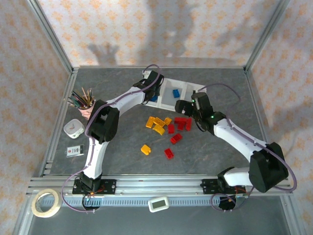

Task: Sort the legos into containers by color
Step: Place the lego in the container, then rotate the container at the top-center of the table.

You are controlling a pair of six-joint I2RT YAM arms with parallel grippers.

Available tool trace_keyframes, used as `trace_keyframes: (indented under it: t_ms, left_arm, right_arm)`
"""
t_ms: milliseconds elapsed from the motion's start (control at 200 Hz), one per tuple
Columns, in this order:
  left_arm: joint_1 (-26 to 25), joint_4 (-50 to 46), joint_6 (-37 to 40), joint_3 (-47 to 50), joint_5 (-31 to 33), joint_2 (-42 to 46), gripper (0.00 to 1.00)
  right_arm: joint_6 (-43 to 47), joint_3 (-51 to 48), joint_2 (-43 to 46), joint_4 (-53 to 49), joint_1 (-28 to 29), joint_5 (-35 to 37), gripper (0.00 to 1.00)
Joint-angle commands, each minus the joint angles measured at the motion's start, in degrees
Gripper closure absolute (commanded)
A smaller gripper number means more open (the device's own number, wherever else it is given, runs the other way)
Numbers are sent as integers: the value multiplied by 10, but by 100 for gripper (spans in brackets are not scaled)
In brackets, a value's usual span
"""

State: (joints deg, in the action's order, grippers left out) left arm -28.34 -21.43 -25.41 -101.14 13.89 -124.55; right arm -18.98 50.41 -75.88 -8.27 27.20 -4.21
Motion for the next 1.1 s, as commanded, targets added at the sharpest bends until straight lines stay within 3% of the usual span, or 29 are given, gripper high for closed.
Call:
trace_keyframes:
  t_ms: [0,230,696,871,1096]
  left_arm:
    - [8,9,7,23,-2,59,45]
    - [41,58,15,87,-17,123,43]
    - [98,105,26,70,-179,30,43]
    - [97,93,14,95,-232,32,51]
    - [88,168,-34,226,-312,113,61]
  right_arm:
    - [14,37,-28,-9,-1,20,0]
    - [16,128,-119,-26,0,43,3]
    - [5,287,-264,-87,10,102,20]
    - [17,327,-298,-110,9,119,29]
    - [20,379,-348,-147,5,134,37]
